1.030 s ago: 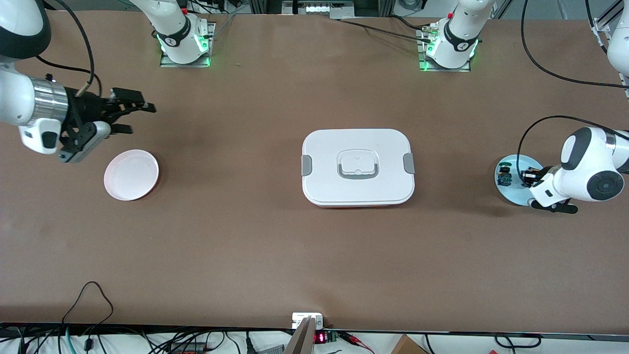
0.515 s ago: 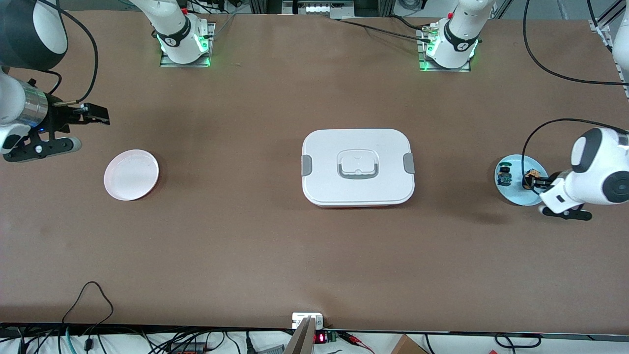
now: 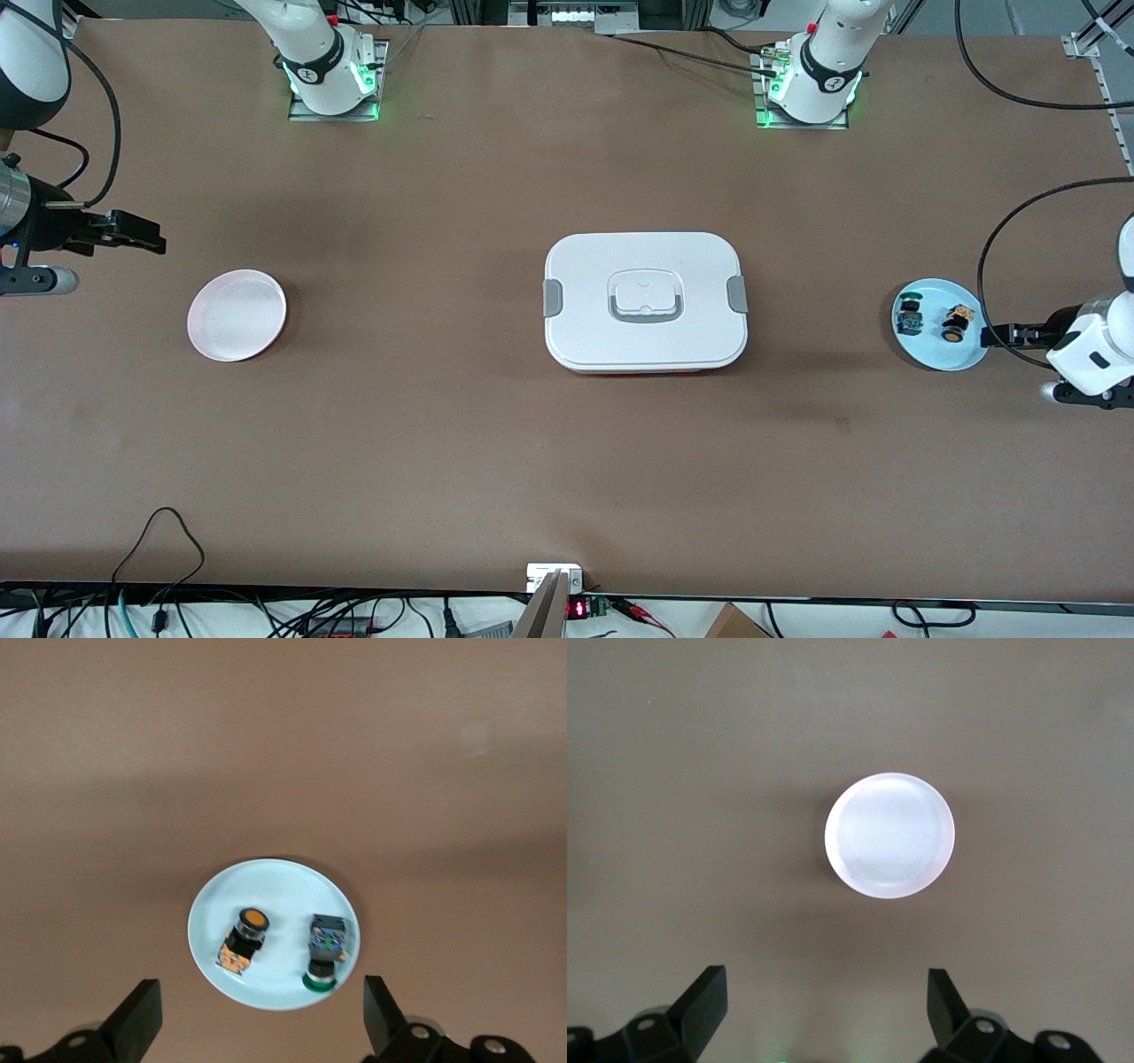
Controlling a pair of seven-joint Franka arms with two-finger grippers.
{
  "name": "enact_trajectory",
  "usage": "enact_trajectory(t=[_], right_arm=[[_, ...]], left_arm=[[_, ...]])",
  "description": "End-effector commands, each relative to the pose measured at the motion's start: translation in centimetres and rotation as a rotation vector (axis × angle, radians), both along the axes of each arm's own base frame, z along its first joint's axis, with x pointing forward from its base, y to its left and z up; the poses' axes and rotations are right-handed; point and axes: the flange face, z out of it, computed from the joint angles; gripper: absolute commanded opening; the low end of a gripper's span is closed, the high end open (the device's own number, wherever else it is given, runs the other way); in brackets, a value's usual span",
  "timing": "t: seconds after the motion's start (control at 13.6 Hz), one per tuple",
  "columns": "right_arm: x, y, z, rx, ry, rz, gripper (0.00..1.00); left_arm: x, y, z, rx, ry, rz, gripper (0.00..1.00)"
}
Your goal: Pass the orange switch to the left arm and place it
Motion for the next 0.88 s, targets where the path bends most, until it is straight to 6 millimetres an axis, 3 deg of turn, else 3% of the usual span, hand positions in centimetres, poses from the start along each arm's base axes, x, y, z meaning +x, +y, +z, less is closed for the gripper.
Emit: enact_trajectory(t=[0.0,0.07,0.29,0.37,0.44,0.59,0.66,0.81], right_arm=[[-1.4,0.8,1.3,-0.037,0.018,-0.030,1.00],[-1.9,1.1,1.3,-0.037,0.014,-0.033,1.00],[-1.3,2.2,1.5,-0.038,-0.017,-0.030,1.00],[-0.9,2.5,1.7,-0.041,-0.035,-0.024,1.00],[-0.8,2.5,1.8,-0.042,-0.044,-0.022,1.00],[-1.5,2.6,1.4,-0.039,-0.046,-0.020,1.00],[-1.5,2.5,1.3,-0.036,-0.058,-0.023,1.00],[-1.7,1.7,0.9,-0.019,-0.065,-0.040,1.00]], left_arm=[[0.1,-1.9,5.1,-0.066,-0.004,-0.055,1.00],[0.1,-2.4,7.0,-0.099,-0.017,-0.083,1.00],[-0.4,-6.6,12.2,-0.123,-0.023,-0.172,1.00],[-0.6,-7.4,12.9,-0.131,-0.027,-0.187,1.00],[-1.1,-8.8,13.6,-0.130,-0.003,-0.206,1.00],[-2.7,-14.0,18.2,-0.085,-0.010,-0.250,1.00],[-3.4,-15.7,19.3,-0.064,0.000,-0.244,1.00],[-4.6,-17.5,21.3,-0.066,-0.002,-0.184,1.00]])
